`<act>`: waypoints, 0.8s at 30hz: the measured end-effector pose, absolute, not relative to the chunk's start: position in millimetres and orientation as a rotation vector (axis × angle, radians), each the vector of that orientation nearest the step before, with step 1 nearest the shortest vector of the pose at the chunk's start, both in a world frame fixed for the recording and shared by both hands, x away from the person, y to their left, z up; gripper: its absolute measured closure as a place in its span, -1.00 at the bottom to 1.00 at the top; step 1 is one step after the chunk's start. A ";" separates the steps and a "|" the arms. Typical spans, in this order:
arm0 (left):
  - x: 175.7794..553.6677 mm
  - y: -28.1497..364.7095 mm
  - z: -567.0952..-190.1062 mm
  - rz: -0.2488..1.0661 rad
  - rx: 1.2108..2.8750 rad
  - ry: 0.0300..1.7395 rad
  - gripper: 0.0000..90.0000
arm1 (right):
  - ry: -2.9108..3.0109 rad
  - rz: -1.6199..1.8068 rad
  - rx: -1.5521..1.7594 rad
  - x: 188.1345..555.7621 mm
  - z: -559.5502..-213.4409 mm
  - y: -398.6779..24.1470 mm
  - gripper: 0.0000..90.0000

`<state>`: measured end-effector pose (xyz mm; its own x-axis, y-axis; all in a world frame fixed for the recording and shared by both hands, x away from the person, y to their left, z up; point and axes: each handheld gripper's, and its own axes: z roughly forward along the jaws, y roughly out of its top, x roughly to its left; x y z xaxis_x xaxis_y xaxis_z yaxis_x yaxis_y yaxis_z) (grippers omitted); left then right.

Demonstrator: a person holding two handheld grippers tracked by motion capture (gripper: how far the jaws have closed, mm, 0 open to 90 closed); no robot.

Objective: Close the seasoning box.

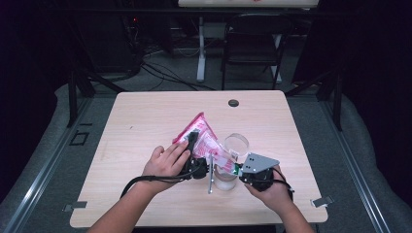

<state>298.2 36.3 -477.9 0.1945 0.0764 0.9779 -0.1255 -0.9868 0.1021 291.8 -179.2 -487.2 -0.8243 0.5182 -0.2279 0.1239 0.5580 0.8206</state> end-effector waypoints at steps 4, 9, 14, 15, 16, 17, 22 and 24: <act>297.9 36.6 -477.2 1.900 2.290 -0.059 0.56 | 2.351 1.174 0.512 292.0 -487.9 -178.7 0.99; 296.8 35.5 -477.6 1.893 2.292 -0.058 0.56 | 2.364 1.154 0.528 292.8 -490.5 -178.0 1.00; 295.5 34.6 -476.1 1.908 2.280 -0.071 0.57 | 2.354 1.141 0.541 294.1 -491.9 -179.4 1.00; 295.3 34.2 -475.8 1.910 2.281 -0.075 0.57 | 2.351 1.134 0.542 294.4 -492.3 -179.6 1.00; 295.2 34.1 -476.3 1.904 2.282 -0.069 0.57 | 2.351 1.132 0.545 294.7 -492.8 -179.5 1.00; 295.8 34.1 -476.5 1.913 2.263 -0.087 0.57 | 2.350 1.126 0.546 294.8 -493.1 -179.5 1.00; 294.1 33.7 -475.8 1.918 2.271 -0.082 0.57 | 2.339 1.109 0.561 295.4 -494.1 -179.7 1.00; 293.8 33.4 -475.0 1.920 2.273 -0.087 0.57 | 2.335 1.103 0.565 295.5 -494.2 -179.8 1.00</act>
